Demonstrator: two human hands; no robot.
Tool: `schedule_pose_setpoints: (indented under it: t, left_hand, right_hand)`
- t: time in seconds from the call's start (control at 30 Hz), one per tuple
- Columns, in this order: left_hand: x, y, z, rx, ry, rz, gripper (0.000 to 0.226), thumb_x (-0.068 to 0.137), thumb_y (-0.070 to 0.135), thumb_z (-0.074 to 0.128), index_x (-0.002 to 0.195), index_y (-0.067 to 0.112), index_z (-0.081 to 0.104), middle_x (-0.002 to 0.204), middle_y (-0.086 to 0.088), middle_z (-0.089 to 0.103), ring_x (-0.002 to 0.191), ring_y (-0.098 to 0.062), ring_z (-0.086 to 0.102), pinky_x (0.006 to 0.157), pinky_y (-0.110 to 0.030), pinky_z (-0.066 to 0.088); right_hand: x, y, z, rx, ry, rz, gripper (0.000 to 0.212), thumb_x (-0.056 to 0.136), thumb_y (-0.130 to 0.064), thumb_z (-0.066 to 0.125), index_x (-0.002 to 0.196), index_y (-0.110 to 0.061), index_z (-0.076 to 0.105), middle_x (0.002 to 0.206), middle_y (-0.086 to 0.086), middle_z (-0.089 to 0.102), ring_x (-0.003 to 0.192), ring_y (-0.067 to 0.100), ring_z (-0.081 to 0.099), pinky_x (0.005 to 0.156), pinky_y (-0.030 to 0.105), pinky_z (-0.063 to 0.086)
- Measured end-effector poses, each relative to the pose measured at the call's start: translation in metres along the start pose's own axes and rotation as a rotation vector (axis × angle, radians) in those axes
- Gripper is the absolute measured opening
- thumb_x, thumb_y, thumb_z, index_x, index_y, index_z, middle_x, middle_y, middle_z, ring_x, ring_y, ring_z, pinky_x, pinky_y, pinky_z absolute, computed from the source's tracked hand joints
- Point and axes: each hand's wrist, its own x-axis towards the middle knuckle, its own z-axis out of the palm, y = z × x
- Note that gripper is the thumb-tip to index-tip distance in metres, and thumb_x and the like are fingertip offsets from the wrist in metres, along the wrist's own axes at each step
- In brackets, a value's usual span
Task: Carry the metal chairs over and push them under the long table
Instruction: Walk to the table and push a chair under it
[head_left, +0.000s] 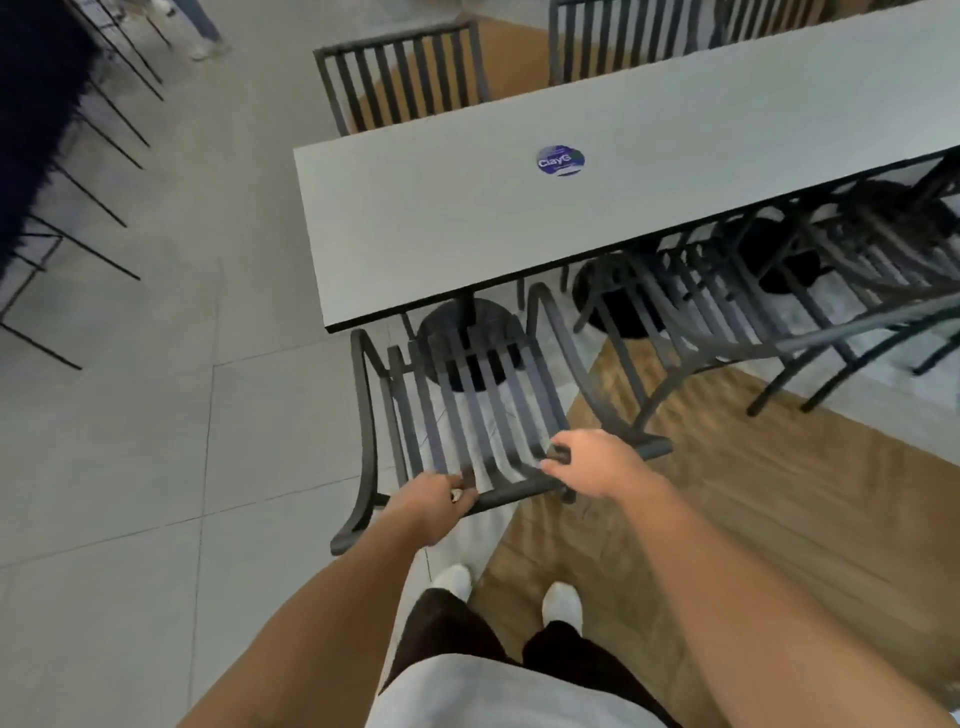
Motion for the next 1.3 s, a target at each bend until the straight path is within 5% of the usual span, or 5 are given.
schedule_pose_setpoints:
  t: [0.1, 0.17, 0.3, 0.5, 1.3]
  left_hand:
    - [-0.01, -0.001, 0.015, -0.025, 0.05, -0.017, 0.06, 0.093, 0.077, 0.037, 0.129, 0.036, 0.062, 0.098, 0.011, 0.071, 0.089, -0.01, 0.064, 0.081, -0.035, 0.055]
    - [-0.013, -0.006, 0.021, -0.008, 0.08, -0.018, 0.071, 0.089, 0.082, 0.039, 0.139, 0.035, 0.056, 0.112, 0.011, 0.07, 0.102, -0.012, 0.063, 0.087, -0.033, 0.052]
    - [-0.01, -0.022, 0.031, 0.098, 0.085, -0.054, 0.061, 0.097, 0.066, 0.047, 0.151, 0.036, 0.043, 0.126, 0.002, 0.062, 0.11, -0.019, 0.062, 0.092, -0.035, 0.054]
    - [0.003, -0.04, 0.034, 0.238, 0.086, -0.094, 0.027, 0.105, 0.031, 0.048, 0.13, 0.025, 0.057, 0.116, -0.001, 0.065, 0.099, -0.021, 0.066, 0.086, -0.035, 0.056]
    - [0.016, -0.001, 0.047, 0.347, 0.144, -0.246, 0.036, 0.104, 0.012, 0.048, 0.135, 0.029, 0.056, 0.111, -0.001, 0.069, 0.096, -0.022, 0.068, 0.086, -0.035, 0.053]
  right_hand:
    - [0.009, 0.01, 0.008, -0.1, -0.09, -0.051, 0.077, 0.086, -0.073, 0.058, 0.147, -0.027, 0.048, 0.143, -0.001, 0.056, 0.127, 0.023, 0.055, 0.097, 0.041, 0.051]
    - [0.016, 0.013, 0.016, -0.159, -0.148, -0.076, 0.084, 0.081, -0.076, 0.061, 0.149, -0.029, 0.046, 0.144, 0.0, 0.055, 0.127, 0.023, 0.054, 0.097, 0.04, 0.05]
    - [0.031, 0.016, 0.031, -0.319, -0.159, -0.13, 0.063, 0.086, -0.063, 0.065, 0.137, -0.027, 0.056, 0.129, 0.0, 0.061, 0.118, 0.025, 0.059, 0.095, 0.042, 0.052]
    - [0.045, 0.004, 0.045, -0.451, -0.071, -0.049, 0.026, 0.098, -0.029, 0.057, 0.122, -0.021, 0.062, 0.121, 0.003, 0.065, 0.112, 0.026, 0.063, 0.093, 0.039, 0.051]
    - [0.052, 0.036, 0.028, -0.474, -0.127, -0.17, 0.024, 0.096, -0.029, 0.058, 0.114, -0.016, 0.067, 0.108, 0.005, 0.067, 0.1, 0.026, 0.065, 0.085, 0.038, 0.052]
